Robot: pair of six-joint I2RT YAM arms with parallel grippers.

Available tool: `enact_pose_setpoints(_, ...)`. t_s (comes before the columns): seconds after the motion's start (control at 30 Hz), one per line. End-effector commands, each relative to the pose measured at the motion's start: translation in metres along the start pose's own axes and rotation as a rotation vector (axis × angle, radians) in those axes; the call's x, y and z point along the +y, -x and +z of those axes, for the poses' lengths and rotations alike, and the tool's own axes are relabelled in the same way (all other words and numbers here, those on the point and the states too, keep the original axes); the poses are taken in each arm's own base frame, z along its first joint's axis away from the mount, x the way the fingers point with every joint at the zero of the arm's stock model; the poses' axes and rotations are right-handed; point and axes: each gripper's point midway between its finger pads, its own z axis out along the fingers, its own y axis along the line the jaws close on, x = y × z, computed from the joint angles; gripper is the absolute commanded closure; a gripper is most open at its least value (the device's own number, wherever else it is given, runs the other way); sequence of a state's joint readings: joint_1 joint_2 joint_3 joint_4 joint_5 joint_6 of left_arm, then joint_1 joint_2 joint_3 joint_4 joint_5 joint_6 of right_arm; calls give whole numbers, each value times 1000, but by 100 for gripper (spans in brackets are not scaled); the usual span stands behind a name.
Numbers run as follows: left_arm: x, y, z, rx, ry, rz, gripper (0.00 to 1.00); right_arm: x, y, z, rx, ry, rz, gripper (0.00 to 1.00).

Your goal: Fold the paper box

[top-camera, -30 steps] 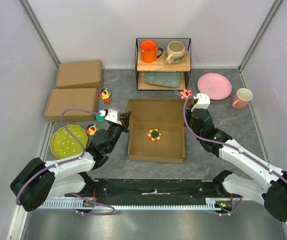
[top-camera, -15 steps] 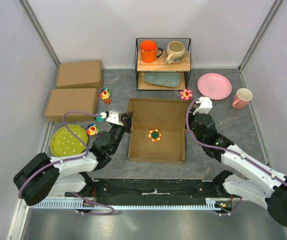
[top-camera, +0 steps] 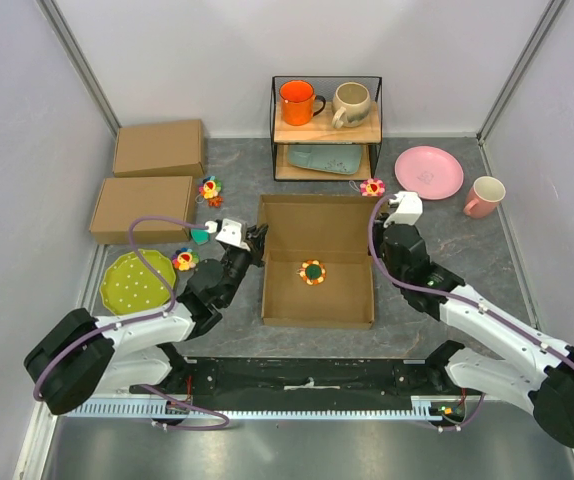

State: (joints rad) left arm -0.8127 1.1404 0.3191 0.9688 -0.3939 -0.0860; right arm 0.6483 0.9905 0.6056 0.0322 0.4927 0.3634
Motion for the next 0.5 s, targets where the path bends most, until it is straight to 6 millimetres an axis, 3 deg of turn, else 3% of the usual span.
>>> enact_pose_setpoints(0.0, -21, 13, 9, -25, -61, -80, 85, 29, 11, -6, 26, 75, 66, 78)
enact_pose_setpoints(0.47, -39, 24, 19, -7, -17, -186, 85, 28, 6, -7, 49, 29, 85, 70)
